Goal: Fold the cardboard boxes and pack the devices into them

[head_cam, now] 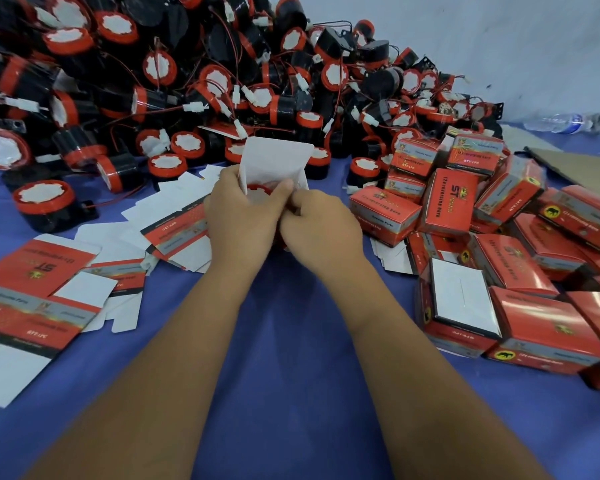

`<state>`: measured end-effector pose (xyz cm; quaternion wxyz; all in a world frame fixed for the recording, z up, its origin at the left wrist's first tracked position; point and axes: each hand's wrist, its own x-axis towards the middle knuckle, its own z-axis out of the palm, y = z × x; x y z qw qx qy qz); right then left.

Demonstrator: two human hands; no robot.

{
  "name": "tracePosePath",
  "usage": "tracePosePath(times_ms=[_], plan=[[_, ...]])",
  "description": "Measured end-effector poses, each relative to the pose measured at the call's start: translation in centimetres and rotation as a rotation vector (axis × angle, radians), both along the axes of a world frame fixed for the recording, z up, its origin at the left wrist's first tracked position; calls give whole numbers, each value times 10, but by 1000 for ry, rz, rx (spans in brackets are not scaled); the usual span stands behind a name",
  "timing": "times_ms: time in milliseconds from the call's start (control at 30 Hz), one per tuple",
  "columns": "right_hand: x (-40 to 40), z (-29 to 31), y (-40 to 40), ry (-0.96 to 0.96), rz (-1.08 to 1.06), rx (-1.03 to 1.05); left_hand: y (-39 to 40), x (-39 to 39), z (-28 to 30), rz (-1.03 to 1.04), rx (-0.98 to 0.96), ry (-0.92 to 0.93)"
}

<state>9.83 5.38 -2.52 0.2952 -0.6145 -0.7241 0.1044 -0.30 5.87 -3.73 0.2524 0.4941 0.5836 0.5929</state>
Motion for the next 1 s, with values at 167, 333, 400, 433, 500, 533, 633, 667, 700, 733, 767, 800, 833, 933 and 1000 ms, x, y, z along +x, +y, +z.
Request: tracePosePath(times_ms=[167, 333, 400, 433, 500, 533, 633, 667, 700, 733, 767, 800, 833, 933, 1000], plan=[[-1, -10, 1, -70, -18, 258, 2, -4, -2, -9, -19, -71], [4, -8, 2, 451, 64, 292, 5, -6, -4, 2, -27, -72], [7, -11, 4, 553, 120, 207, 4, -6, -3, 2, -18, -66], [8, -13, 6, 602, 145, 165, 3, -6, -3, -6, -9, -51], [10, -17, 10, 635, 165, 127, 2, -5, -3, -19, -17, 7], [11, -18, 13, 612, 162, 132, 2, -6, -3, -40, -30, -17], [12, -22, 16, 477, 145, 187, -2, -9, 4, -254, -65, -410], [12, -23, 17, 455, 136, 202, -2, -12, 4, -318, -33, -491], [12, -24, 18, 447, 125, 210, -3, -15, 4, -349, -8, -488], [11, -25, 19, 451, 117, 208, -3, -17, 4, -361, -5, -448], [9, -25, 19, 465, 109, 198, -2, -18, 2, -343, -19, -385], [8, -26, 19, 494, 100, 189, -1, -19, 0, -311, -47, -325], [6, -25, 19, 533, 86, 192, 2, -19, -2, -272, -62, -258], [5, -23, 17, 633, 68, 261, 6, -19, -7, -195, -18, -83], [8, -21, 16, 613, 101, 272, 7, -21, -8, -187, 25, -84]])
